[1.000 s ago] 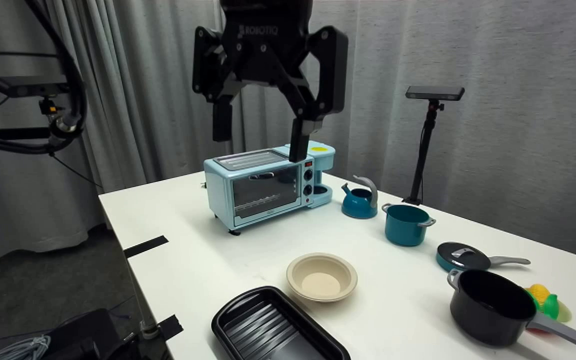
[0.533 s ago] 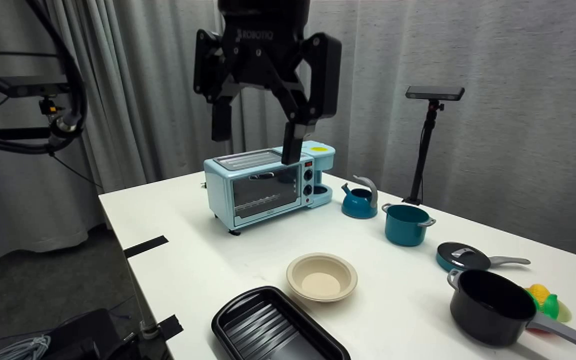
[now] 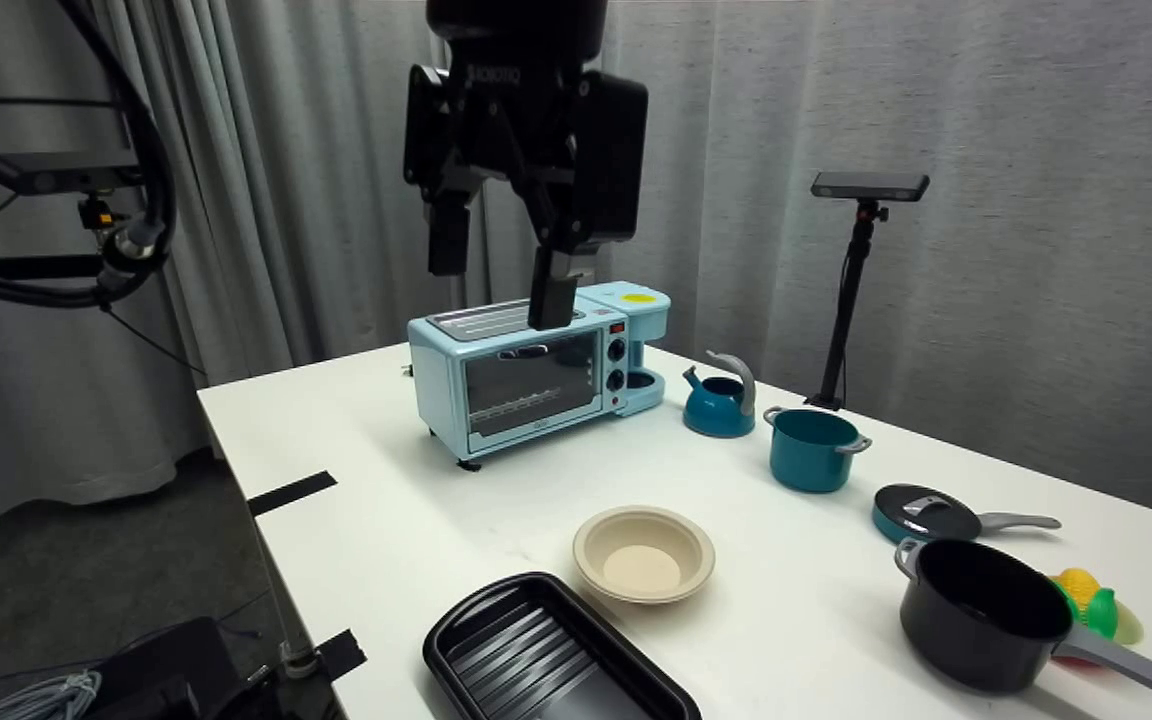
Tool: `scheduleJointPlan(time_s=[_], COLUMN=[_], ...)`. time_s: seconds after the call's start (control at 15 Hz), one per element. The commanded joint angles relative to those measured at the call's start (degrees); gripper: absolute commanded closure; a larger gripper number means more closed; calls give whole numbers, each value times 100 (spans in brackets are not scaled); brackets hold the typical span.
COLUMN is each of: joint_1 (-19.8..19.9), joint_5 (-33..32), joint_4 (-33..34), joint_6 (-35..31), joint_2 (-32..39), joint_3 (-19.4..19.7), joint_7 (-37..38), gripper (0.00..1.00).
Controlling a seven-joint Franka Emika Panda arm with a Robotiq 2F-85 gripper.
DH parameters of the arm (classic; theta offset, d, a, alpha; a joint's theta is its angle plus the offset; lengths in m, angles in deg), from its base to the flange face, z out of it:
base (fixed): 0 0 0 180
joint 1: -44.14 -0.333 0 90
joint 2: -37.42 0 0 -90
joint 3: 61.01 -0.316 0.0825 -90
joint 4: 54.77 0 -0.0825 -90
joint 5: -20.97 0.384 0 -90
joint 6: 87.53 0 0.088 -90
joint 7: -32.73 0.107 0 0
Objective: Put the purple plush toy on the beige plate
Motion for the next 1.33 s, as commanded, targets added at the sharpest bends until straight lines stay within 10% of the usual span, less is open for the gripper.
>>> scheduleJointPlan(time_s=[0.0, 1.27], joint_1=[275, 621], joint_5=[-7, 23], joint_4=[1146, 1230], joint_6=[282, -1160], joint_2=[706, 1757], joint_3=[-225, 91], joint_7=[676, 993], gripper=[0, 0])
